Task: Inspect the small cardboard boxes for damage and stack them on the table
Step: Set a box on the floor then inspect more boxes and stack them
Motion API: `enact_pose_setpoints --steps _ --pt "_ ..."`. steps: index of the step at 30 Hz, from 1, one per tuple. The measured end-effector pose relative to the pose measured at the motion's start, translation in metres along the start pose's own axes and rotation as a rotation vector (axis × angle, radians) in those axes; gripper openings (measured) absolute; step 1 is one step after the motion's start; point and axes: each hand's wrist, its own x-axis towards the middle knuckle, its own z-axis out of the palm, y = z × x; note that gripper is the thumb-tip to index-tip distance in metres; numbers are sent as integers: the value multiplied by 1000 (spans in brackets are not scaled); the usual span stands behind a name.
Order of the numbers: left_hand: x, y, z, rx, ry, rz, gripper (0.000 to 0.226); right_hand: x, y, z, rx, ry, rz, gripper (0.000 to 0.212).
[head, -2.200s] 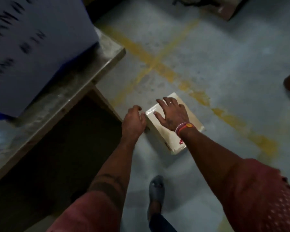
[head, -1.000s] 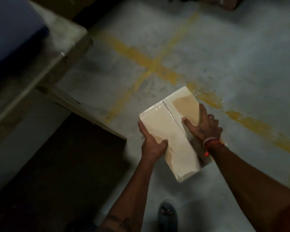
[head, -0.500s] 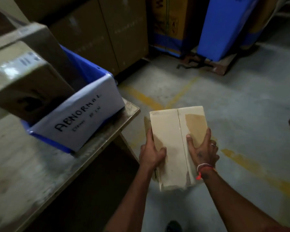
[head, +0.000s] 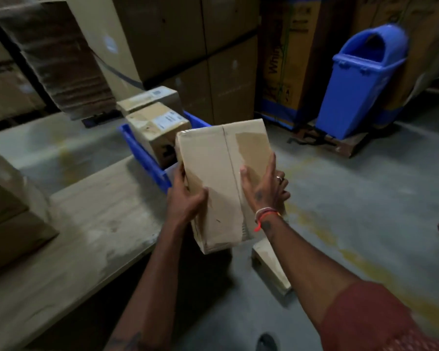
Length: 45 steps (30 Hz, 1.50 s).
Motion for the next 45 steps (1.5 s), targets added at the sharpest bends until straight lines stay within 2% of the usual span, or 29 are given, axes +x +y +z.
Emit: enact_pose_setpoints --steps 5,9,13,19,27,34,45 --pt "-37 29 -118 54 269 -2 93 -75 -100 13 108 -100 -158 97" --pt "-65 29 -194 45 387 -51 92 -128 -155 37 133 -245 -247 97" --pt "-83 12 -248 16 460 -97 91 -168 -190 72 113 -350 -311 97" --pt "-71 -63 -309 38 556 -329 91 -198 -214 140 24 -518 -384 96" --pt "-6 -134 -316 -19 660 -458 88 -177 -218 244 1 -708 -380 90" --pt "36 -183 -303 -70 734 -530 92 -155 -221 302 -162 -770 -441 92" --pt "72 -217 -310 -90 567 -587 106 -136 -221 346 -334 -806 -473 90"
